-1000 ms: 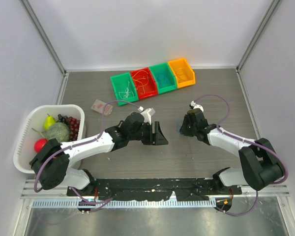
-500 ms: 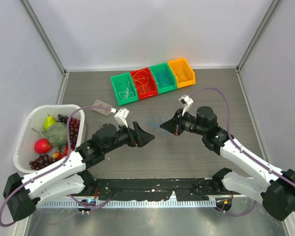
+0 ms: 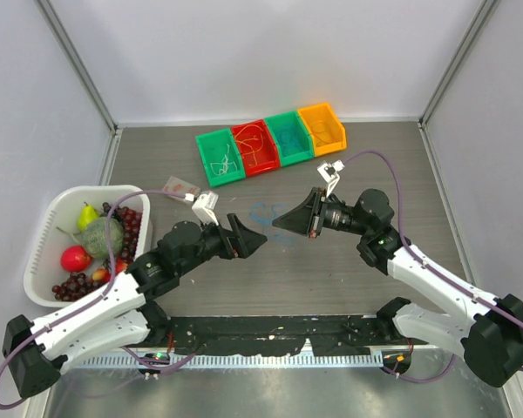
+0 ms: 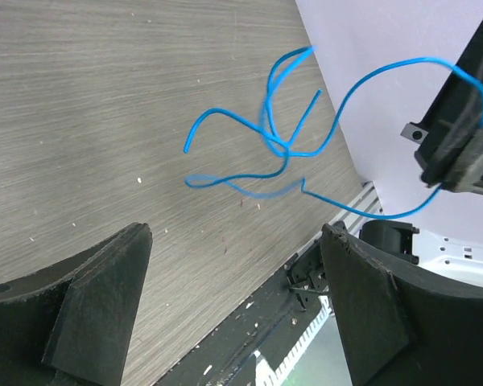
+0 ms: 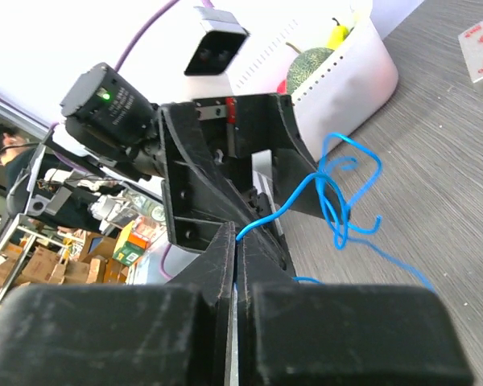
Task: Untangle the cables
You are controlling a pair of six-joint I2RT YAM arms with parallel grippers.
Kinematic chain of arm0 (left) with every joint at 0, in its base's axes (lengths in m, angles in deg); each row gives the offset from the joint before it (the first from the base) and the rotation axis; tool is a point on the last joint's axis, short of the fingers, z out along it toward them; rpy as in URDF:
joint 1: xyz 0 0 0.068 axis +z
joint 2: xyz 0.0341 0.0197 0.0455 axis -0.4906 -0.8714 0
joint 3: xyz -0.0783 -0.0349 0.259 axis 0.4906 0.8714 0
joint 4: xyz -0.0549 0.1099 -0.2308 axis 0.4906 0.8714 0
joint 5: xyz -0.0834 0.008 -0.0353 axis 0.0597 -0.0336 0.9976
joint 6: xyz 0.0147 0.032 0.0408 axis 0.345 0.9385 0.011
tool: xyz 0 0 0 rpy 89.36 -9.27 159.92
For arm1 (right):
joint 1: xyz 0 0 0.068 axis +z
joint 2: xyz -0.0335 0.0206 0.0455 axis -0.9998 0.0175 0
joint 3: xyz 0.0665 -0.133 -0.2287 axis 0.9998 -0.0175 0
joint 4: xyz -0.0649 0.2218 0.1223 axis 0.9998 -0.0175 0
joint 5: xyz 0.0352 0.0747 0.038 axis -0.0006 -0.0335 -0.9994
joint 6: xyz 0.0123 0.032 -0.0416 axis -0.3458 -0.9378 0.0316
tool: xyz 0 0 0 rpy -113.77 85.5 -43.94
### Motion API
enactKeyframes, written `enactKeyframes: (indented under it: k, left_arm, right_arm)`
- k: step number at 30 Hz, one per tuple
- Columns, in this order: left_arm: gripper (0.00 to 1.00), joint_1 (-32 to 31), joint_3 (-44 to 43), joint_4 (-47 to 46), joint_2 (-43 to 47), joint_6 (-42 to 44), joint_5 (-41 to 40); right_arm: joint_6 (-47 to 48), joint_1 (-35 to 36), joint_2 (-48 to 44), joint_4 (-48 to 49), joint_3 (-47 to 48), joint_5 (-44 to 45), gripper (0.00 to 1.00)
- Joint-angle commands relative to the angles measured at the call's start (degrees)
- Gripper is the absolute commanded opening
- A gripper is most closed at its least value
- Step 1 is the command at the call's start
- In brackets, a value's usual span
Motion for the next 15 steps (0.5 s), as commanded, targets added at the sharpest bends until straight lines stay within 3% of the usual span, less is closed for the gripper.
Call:
enactKeyframes:
  k: [1,8,15]
  left_arm:
    - [0.92,0.14,0.71,-6.07,-1.93,-2.05,1.79]
    - [0.93,0.14,-1.48,-6.34,-7.91,-3.45,-2.77]
    - [0.96,0.05,-0.26,-18.11,-14.68,-6.09,0.56]
  right_arm:
    - [-3.82,0.43,-1.63,6.53,0.81,-1.34,0.01]
    - [-3.2,0.43,-2.78,5.92,1.69,-1.51,0.01]
    - [-4.25,0.43,-2.6,6.53,1.78,0.59,0.01]
